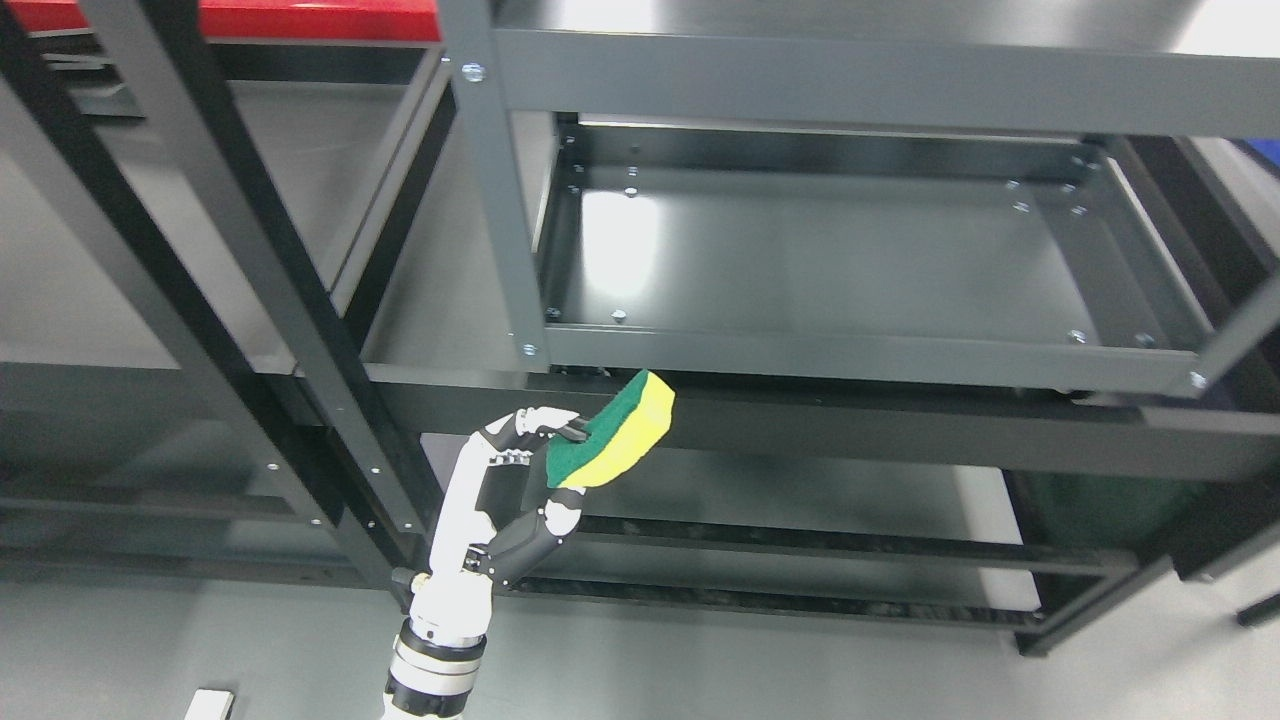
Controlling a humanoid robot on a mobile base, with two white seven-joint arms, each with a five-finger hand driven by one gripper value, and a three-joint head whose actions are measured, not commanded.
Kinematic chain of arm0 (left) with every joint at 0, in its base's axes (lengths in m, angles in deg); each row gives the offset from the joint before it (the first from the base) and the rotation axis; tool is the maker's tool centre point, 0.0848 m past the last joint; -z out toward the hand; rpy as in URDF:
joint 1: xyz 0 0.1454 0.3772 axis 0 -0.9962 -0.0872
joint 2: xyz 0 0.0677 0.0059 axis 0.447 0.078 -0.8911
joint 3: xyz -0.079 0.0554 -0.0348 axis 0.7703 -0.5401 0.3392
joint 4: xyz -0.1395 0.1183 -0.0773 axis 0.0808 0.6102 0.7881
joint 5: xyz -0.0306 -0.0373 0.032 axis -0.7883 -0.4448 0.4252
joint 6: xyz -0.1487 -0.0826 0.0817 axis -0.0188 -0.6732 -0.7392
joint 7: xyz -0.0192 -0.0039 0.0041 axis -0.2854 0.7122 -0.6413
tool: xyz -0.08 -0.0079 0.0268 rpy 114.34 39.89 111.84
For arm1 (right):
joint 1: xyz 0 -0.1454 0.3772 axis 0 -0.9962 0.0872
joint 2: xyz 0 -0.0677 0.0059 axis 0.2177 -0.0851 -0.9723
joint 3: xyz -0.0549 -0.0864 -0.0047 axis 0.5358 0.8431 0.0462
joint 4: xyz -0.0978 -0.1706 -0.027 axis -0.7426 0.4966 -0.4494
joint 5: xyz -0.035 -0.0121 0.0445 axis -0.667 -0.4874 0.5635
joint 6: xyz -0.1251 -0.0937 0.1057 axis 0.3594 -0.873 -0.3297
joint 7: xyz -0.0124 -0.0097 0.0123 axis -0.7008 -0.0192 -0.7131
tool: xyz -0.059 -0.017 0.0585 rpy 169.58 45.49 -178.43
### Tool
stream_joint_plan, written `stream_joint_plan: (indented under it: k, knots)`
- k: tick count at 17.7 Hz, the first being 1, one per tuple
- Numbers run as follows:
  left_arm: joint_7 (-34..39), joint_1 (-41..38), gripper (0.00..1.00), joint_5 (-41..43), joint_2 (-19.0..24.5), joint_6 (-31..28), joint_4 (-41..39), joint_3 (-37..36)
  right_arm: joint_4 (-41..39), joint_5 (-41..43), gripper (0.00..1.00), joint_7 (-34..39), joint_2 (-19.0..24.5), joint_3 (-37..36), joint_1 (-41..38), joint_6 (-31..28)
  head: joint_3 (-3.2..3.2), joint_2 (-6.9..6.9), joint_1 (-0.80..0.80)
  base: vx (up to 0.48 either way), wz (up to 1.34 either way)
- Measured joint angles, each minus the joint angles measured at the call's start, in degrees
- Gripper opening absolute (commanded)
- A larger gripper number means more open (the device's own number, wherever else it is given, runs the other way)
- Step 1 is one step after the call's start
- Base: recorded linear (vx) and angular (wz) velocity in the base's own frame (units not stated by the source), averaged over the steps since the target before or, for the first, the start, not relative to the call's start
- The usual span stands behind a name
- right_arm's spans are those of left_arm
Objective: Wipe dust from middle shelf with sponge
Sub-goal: 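Turn toward the dark metal shelf holding the sponge in the left hand, then extend the left arm to place the sponge onto the middle shelf surface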
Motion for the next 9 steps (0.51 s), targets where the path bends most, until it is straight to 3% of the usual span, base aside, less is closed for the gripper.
stream_joint_plan:
  k: [6,9]
  knots:
    - [-4.43,1.66,0.0,0.36,-0.01,-0.57,0.19,-1.23,0.0,0.0,1.0,0.0,0.0,0.0,-0.02,0.0,0.0,0.0,0.0,0.058,-0.07]
    - [-11.65,6.97,0.0,4.93,-0.02,-0.62,0.23,-1.79,0.0,0.0,1.0,0.0,0.0,0.0,-0.03,0.0,0.0,0.0,0.0,0.065,-0.15]
